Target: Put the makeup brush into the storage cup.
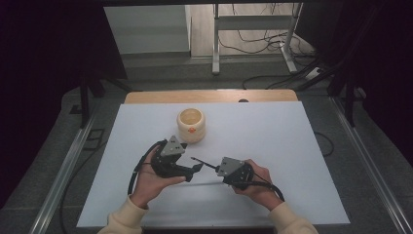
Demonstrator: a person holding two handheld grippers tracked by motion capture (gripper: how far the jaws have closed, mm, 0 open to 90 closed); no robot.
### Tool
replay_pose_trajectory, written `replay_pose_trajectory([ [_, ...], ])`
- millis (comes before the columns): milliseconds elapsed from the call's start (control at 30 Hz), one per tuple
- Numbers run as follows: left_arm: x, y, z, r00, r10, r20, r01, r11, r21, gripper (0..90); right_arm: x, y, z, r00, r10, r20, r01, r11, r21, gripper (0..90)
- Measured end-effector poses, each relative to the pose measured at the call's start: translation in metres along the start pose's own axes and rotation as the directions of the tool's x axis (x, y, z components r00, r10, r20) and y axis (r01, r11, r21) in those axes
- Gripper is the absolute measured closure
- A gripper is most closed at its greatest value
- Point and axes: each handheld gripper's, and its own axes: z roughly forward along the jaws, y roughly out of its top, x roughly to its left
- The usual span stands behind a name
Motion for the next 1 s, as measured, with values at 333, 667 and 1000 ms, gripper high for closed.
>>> replay_pose_trajectory([
  [333, 0.008, -0.010, -0.010, 0.9987, -0.049, -0.012, 0.048, 0.9976, -0.050, 14.8, -0.009, -0.004, -0.004, 0.9963, 0.084, -0.017, -0.085, 0.996, -0.040, 83.2],
  [667, 0.014, -0.020, -0.013, 0.9956, -0.093, 0.014, 0.094, 0.9927, -0.076, 14.6, -0.018, -0.011, -0.009, 0.9852, 0.166, -0.042, -0.169, 0.982, -0.084, 83.1],
  [1000, 0.014, -0.029, -0.013, 0.9950, -0.100, 0.009, 0.100, 0.9931, -0.062, 16.4, -0.023, -0.016, -0.013, 0.9782, 0.203, -0.041, -0.206, 0.974, -0.097, 83.2],
])
